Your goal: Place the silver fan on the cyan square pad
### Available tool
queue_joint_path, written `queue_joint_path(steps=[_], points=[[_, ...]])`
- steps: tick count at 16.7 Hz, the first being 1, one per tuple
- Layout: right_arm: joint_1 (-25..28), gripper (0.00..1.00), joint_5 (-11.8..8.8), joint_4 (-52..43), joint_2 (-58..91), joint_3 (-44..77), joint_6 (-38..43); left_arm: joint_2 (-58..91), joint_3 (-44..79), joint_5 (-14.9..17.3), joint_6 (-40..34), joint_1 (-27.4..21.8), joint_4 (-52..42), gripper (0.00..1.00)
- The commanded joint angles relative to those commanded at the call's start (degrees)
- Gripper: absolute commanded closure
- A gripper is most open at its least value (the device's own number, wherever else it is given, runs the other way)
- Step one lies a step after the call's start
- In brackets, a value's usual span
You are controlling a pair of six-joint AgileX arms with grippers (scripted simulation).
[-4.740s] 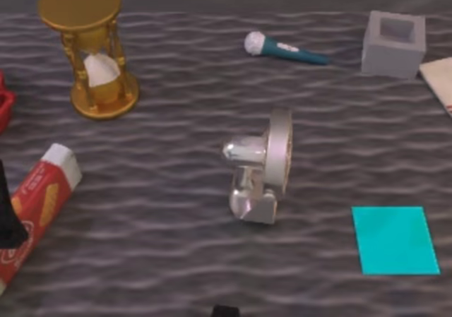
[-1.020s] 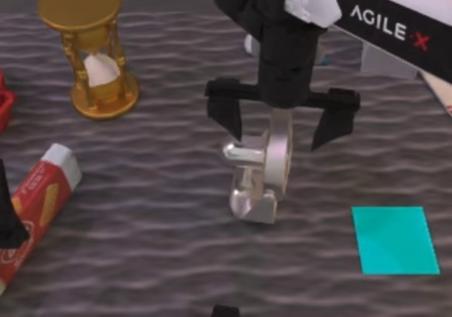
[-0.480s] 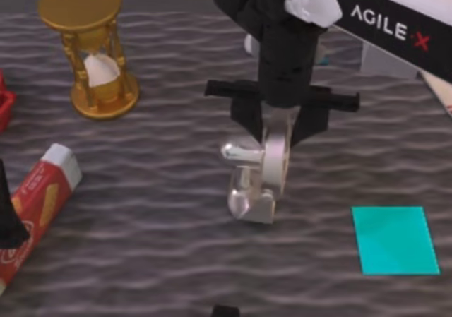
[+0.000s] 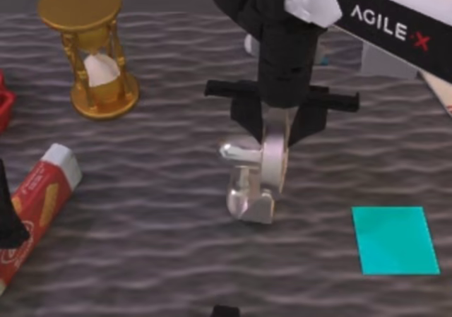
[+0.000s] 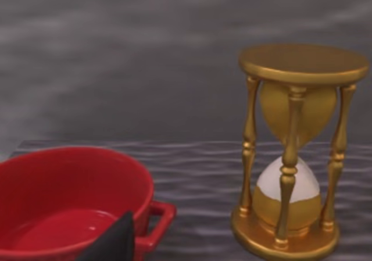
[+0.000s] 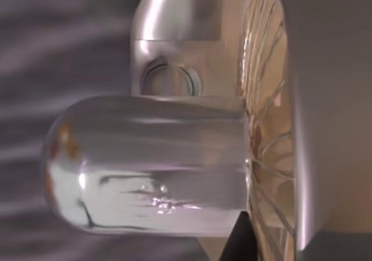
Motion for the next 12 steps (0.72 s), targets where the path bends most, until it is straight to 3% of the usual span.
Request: queue_joint_path(steps=[6, 12], points=[[-0.08, 1.0, -0.03, -0.9, 0.28, 0.94, 0.09, 0.0, 0.0, 0.0, 0.0, 0.0, 0.0, 0.0], [0.24, 1.0, 0.0, -10.59, 2.59, 13.53, 0.13, 0.0, 0.0, 0.0, 0.0, 0.0, 0.0, 0.0]])
